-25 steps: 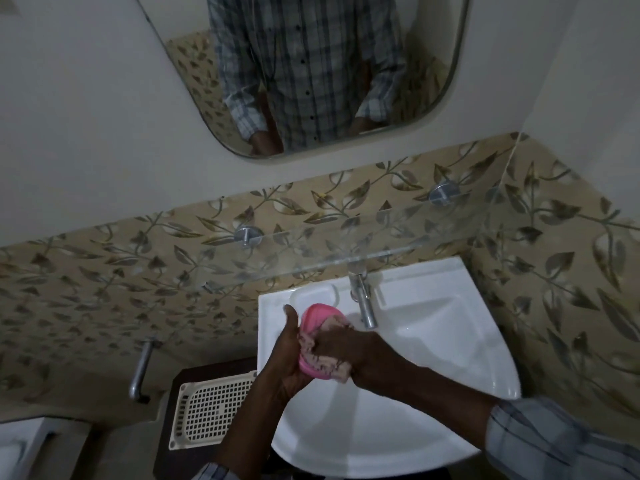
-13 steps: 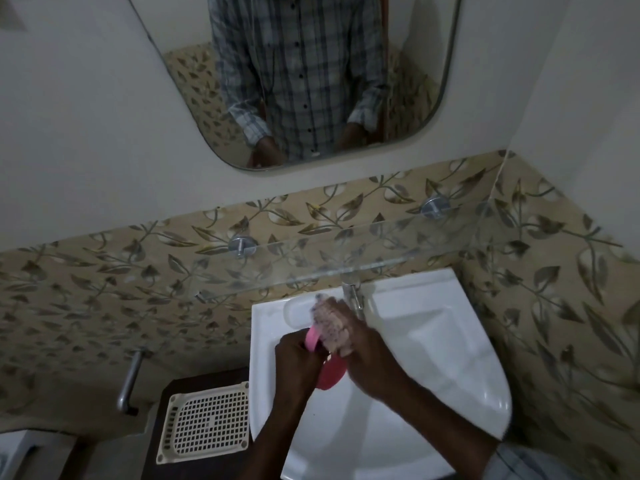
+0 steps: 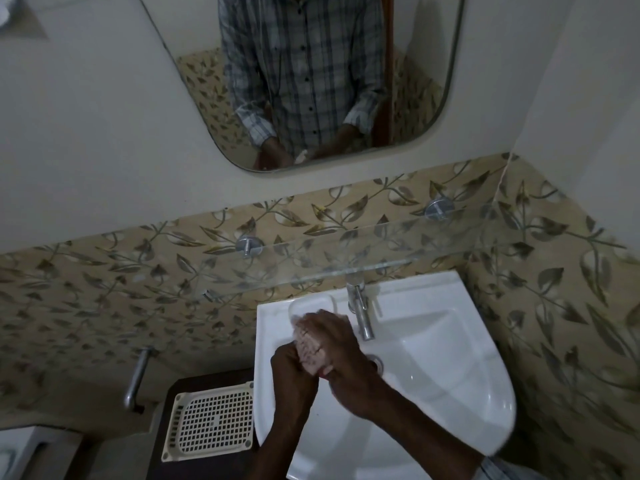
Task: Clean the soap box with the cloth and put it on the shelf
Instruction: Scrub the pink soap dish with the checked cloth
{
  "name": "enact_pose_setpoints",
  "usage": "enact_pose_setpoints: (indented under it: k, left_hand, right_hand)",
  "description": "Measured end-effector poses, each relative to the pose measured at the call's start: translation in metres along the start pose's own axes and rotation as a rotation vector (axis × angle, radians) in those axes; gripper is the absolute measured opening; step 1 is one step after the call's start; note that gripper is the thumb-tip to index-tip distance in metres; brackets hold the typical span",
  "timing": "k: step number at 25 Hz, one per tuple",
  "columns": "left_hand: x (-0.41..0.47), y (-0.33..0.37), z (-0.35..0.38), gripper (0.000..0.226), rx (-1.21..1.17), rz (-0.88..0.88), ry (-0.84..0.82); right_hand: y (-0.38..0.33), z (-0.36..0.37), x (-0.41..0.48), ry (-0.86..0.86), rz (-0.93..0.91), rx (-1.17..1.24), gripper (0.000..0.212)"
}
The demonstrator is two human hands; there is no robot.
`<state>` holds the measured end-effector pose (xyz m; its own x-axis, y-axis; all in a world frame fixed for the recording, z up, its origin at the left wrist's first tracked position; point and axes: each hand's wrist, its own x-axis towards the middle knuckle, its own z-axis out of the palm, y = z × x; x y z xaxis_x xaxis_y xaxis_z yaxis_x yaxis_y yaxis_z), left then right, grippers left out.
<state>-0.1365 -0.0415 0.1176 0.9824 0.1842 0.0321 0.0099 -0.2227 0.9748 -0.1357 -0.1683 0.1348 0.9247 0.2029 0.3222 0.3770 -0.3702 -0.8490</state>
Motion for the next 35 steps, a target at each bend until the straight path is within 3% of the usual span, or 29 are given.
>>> enact_pose_setpoints:
  k: [2,5,7,10,12,17,21,25,26,28,30,33,35]
  left_hand:
    - [-0.002,0.002,-0.006,0.013,-0.053,0.046,0.016]
    - [-0.01,0.008,-0.01,0.021,-0.147,0.035,0.043]
    - [-0.014,0.011,-0.012,0.02,-0.13,-0.031,0.025]
    - [0.003,0.017,-0.015,0.018,0.122,-0.186,-0.16]
    - [0.015,0.023,-0.014,0.013,0.237,-0.2,-0.205]
    - [-0.005,0.024,-0.007,0.026,0.194,0.043,-0.092]
    - [-0.005,0.012,-0.006,0.021,0.096,-0.016,-0.051]
    - [-0.029,0.011,-0.004,0.015,-0.029,-0.028,0.132]
    - [-0.035,0.01,-0.003,0.015,-0.072,-0.059,0.141]
    - [-0.032,0.01,-0.005,0.013,-0.044,-0.171,0.009]
    - [-0.017,0.018,-0.007,0.007,0.061,-0.248,-0.179]
    - [-0.003,0.031,-0.009,0.013,0.146,-0.14,-0.112]
    - [-0.004,0.031,-0.011,0.022,0.194,-0.038,-0.048]
  right_hand:
    - [0.008,0.002,-0.004,0.026,-0.069,0.039,0.056]
    - [0.021,-0.007,-0.004,0.046,0.195,0.174,0.057]
    - [0.032,-0.01,-0.002,0.061,0.204,0.06,0.047]
    - [0.039,-0.012,0.001,0.016,-0.04,-0.253,0.034]
    - [0.032,-0.009,0.006,0.099,-0.059,-0.257,0.026]
    - [0.025,-0.003,0.003,0.067,-0.086,-0.265,0.042]
    - [0.023,0.007,-0.004,0.12,-0.196,-0.349,0.051]
    - [0.014,-0.006,0.011,0.132,0.328,0.201,0.042]
    - [0.015,-0.011,0.013,0.105,0.377,0.252,0.042]
    - [0.013,-0.014,0.016,0.049,0.303,0.109,0.046]
    - [0.006,-0.011,0.016,0.005,0.064,-0.121,0.045]
    - [0.013,-0.003,0.01,0.045,-0.183,-0.264,0.041]
    - [0.002,-0.001,0.006,0.055,-0.11,-0.177,0.043]
